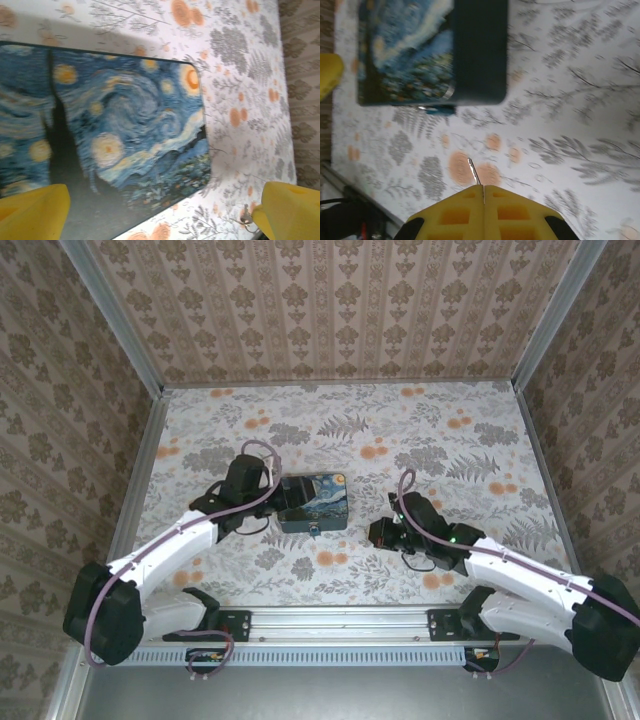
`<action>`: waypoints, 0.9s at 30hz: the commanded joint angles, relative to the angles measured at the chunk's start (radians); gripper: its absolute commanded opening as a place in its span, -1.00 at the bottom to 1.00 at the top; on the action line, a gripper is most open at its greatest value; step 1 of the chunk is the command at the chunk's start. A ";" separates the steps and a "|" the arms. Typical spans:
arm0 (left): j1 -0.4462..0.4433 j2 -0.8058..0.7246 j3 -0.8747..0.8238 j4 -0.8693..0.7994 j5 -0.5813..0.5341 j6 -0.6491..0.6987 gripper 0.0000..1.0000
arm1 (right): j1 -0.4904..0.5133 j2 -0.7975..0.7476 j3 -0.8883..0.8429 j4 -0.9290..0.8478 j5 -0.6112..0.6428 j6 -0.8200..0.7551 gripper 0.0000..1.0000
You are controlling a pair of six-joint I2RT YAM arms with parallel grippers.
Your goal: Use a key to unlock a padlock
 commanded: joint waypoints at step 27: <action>-0.111 0.184 0.136 0.106 0.074 -0.147 0.78 | -0.008 0.180 0.135 0.267 -0.121 0.068 -1.00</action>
